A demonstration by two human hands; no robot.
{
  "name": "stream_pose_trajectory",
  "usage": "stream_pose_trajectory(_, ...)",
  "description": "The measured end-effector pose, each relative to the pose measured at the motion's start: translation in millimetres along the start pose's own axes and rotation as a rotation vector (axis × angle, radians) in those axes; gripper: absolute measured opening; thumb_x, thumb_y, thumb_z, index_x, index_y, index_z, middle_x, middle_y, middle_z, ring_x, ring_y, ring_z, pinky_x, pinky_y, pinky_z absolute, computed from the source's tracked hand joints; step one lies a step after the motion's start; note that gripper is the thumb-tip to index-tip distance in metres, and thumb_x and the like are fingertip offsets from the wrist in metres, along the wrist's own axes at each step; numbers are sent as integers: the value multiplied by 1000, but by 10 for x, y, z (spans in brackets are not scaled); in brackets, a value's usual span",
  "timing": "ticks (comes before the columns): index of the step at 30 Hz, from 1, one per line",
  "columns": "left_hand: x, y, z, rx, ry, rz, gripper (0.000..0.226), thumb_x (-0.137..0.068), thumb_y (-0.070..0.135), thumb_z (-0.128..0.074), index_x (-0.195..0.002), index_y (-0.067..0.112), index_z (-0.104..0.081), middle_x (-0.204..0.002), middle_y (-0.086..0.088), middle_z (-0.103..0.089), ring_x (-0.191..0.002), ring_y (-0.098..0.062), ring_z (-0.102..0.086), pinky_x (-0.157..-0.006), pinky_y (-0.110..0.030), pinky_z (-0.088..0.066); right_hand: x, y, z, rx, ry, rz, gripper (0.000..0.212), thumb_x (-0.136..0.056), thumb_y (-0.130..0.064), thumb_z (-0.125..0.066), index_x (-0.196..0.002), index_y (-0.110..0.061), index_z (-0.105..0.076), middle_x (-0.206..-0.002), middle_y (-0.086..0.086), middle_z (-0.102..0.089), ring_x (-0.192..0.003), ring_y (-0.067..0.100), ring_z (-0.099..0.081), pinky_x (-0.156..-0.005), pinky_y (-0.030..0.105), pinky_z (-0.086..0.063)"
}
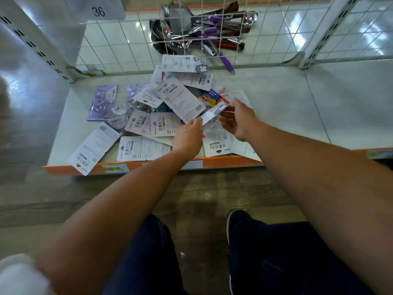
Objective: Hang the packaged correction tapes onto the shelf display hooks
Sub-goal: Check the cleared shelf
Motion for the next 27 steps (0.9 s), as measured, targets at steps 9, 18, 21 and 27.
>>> stream_pose_trajectory(9, 149, -101, 285, 802, -195, 237, 29, -97, 29, -54, -124, 17, -52, -112, -6, -64, -103, -20, -62, -90, -41, -54, 165, -286, -332, 66, -87, 81, 24, -90, -20, -59, -114, -15, -59, -104, 8, -64, -90, 18, -61, -64, 28, -50)
stream_pose_trajectory(18, 652, 254, 986, 987, -380, 335, 22, -91, 15, -64, -112, 18, -57, -115, -10, -67, -102, -25, -67, -86, -43, -56, 1050, -652, -159, 19, -89, 4, 8, -96, -17, -54, -88, -20, -54, -87, 2, -63, -65, 12, -58, -46, 19, -42)
stream_pose_trajectory(21, 875, 426, 1346, 931, -430, 336, 16, -91, 18, -65, -102, 26, -57, -113, -7, -67, -100, -24, -67, -87, -44, -56, 1444, -851, -182, 37, -63, 1, 13, -96, -14, -53, -85, -19, -53, -82, 3, -61, -53, 8, -55, -42, 18, -41)
stream_pose_trajectory(27, 1166, 638, 1994, 913, -456, 339, 26, -88, 13, -68, -112, 18, -60, -112, -2, -67, -93, -13, -65, -81, -27, -54, 2130, -1298, -441, 20, -123, 56, 6, -93, -13, -57, -88, -17, -59, -75, 1, -68, -62, 12, -63, -55, 22, -47)
Point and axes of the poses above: each hand's wrist, its own x-axis away from the middle knuckle, its own z-axis out of the back of the hand, y = z × x, the point moved 10 cm from there along -x, towards the middle knuckle
